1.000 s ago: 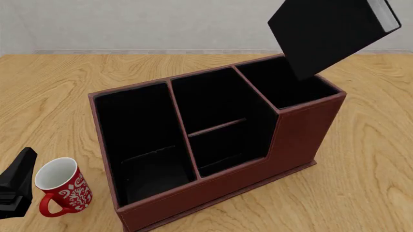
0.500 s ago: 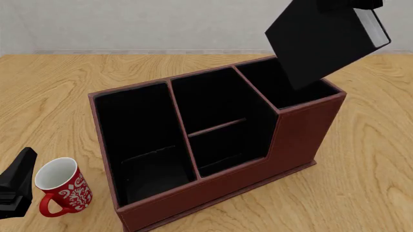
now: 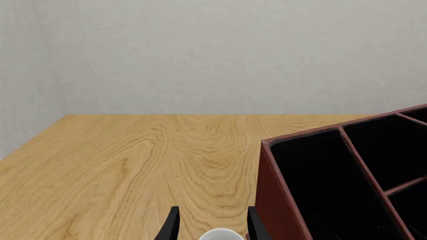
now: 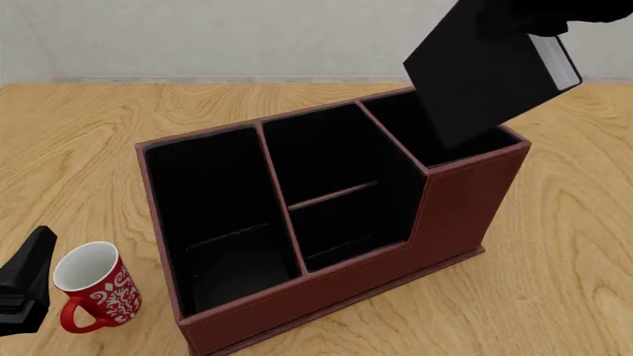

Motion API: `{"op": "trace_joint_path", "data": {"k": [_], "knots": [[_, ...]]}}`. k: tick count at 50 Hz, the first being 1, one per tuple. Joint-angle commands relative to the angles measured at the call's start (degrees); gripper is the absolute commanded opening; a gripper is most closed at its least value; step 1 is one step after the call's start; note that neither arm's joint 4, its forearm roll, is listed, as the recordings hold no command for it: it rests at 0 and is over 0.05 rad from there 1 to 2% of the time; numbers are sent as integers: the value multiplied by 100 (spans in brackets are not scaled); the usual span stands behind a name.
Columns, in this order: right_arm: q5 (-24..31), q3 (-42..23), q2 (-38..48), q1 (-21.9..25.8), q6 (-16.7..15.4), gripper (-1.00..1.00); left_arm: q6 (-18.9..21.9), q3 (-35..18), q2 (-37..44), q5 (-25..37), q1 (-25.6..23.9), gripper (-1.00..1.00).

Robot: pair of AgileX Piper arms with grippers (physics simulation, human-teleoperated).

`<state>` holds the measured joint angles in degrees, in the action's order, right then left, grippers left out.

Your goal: Pick up the book and place it in the right compartment of the caddy.

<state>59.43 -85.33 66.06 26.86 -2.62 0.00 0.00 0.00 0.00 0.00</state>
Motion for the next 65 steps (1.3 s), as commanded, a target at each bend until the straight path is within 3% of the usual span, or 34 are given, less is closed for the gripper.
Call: {"op": "trace_joint_path", "data": {"k": [1, 65], "knots": [[-209, 130, -2, 18, 141, -100, 0, 0, 0, 0, 0, 100], [-1299, 1218, 32, -22, 366, -100, 0, 0, 0, 0, 0, 100]]}}
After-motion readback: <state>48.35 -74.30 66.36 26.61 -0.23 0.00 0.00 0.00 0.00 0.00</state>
